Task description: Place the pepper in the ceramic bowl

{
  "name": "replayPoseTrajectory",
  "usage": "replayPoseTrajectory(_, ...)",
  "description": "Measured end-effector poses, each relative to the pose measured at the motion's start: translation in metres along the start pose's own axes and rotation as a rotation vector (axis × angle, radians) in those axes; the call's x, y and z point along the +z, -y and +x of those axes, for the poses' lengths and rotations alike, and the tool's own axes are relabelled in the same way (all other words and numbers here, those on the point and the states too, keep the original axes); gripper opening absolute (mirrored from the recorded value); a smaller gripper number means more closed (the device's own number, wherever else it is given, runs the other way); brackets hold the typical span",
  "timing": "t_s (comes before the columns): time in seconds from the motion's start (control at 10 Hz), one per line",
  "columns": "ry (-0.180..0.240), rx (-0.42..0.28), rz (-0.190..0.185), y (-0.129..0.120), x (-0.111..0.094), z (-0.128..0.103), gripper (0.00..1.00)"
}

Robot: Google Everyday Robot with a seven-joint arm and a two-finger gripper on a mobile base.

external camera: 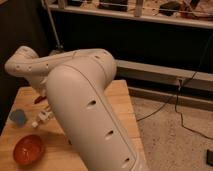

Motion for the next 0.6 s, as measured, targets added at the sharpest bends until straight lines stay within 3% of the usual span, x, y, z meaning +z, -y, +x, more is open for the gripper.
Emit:
replayPoseTrajectory(0.2, 0.000, 0.076, -0.002, -0.0039, -0.0008, 0.0019, 0.65)
replayPoseTrajectory(0.6, 0.000, 0.087, -0.002, -0.0031, -0.0003, 0.0013, 0.65)
